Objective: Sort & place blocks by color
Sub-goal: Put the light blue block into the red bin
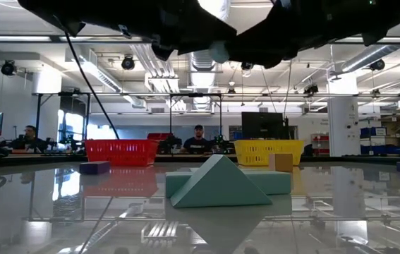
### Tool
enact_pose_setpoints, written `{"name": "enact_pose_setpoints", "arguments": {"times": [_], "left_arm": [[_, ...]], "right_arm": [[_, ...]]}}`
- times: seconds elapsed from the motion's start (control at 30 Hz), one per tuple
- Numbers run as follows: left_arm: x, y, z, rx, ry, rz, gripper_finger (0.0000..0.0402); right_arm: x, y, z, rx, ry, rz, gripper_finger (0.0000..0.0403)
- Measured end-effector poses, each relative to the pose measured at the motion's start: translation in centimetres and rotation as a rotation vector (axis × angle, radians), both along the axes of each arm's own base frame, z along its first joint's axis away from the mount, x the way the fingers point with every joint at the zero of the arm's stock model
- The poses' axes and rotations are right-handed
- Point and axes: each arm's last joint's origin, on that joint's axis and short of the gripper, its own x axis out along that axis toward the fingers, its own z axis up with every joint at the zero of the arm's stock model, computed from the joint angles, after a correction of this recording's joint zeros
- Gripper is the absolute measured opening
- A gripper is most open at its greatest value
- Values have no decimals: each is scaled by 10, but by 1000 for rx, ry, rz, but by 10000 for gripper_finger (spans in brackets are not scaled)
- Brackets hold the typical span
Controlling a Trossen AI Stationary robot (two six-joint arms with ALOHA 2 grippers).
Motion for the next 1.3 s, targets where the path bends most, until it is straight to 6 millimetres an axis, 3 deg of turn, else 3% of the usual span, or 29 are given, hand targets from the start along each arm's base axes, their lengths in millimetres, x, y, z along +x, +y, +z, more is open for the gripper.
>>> {"name": "enact_pose_setpoints", "arguments": {"times": [0.13, 0.3, 0.6, 0.8, 0.9, 1.1, 1.3], "left_arm": [[-10, 7, 7, -33, 62, 90, 115], [-26, 32, 16, -79, 163, 285, 115], [-72, 114, 25, -198, 463, 599, 115], [-111, 172, 17, -415, 723, 749, 115], [-123, 192, 11, -481, 761, 811, 115], [-130, 206, -1, -532, 819, 821, 115], [-121, 211, -10, -537, 807, 823, 121]], "right_arm": [[-9, -5, 11, -37, 105, -61, 258], [-21, -12, 31, -90, 177, -180, 255], [-44, -28, 59, -125, 115, -273, 239], [-48, -29, 63, -86, 95, -285, 230], [-48, -29, 59, -63, 118, -293, 226], [-43, -28, 48, -61, 178, -300, 224], [-39, -27, 42, -63, 205, -302, 224]]}}
